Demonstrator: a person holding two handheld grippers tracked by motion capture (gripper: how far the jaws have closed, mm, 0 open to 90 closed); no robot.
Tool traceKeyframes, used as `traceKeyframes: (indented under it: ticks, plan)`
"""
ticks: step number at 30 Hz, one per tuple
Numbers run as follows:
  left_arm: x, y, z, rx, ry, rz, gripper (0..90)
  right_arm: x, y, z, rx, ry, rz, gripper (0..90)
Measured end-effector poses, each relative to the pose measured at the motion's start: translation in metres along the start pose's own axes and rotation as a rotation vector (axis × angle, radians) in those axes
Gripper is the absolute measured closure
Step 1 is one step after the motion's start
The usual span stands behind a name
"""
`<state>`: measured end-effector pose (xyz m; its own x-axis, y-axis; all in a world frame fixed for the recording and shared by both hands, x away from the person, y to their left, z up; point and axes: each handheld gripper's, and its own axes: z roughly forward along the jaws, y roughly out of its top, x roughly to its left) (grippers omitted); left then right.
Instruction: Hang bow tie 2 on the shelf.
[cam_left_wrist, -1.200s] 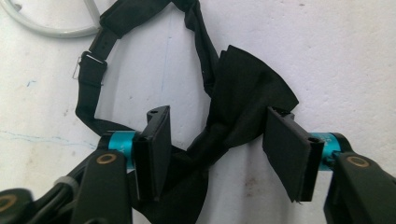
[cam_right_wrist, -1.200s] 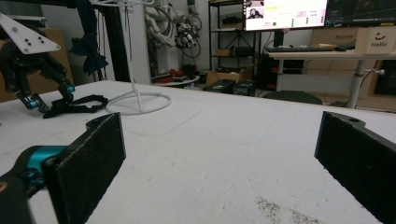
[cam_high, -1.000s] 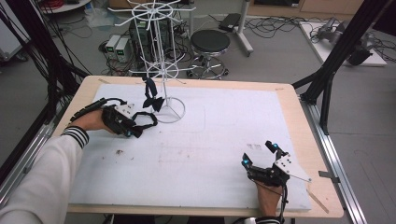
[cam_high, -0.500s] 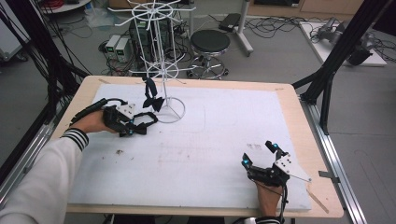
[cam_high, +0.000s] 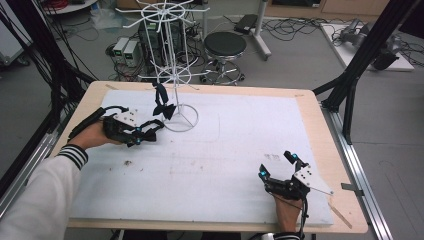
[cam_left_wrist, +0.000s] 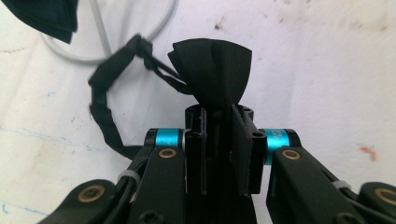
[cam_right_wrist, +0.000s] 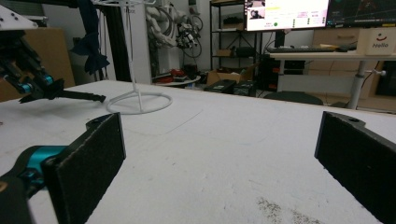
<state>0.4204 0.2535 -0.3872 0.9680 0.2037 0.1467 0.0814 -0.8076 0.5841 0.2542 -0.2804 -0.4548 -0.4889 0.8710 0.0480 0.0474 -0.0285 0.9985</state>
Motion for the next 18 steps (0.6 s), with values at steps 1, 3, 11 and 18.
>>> traceKeyframes:
  ticks: [1, 3, 11, 18]
  plan:
    - [-0.002, 0.000, -0.002, -0.010, 0.002, -0.013, 76.0, 0.000, 0.000, 0.000, -0.001, 0.001, -0.001, 1.0]
    - [-0.006, -0.001, -0.007, -0.027, 0.017, -0.017, 75.9, 0.000, 0.000, 0.000, 0.000, 0.002, -0.001, 1.0]
    - [-0.022, 0.001, -0.027, -0.103, 0.094, -0.078, 75.9, 0.000, 0.000, 0.000, 0.000, 0.000, 0.000, 1.0]
    - [-0.031, 0.003, -0.039, -0.196, 0.141, -0.151, 75.9, 0.000, 0.000, 0.000, 0.001, 0.001, 0.000, 1.0]
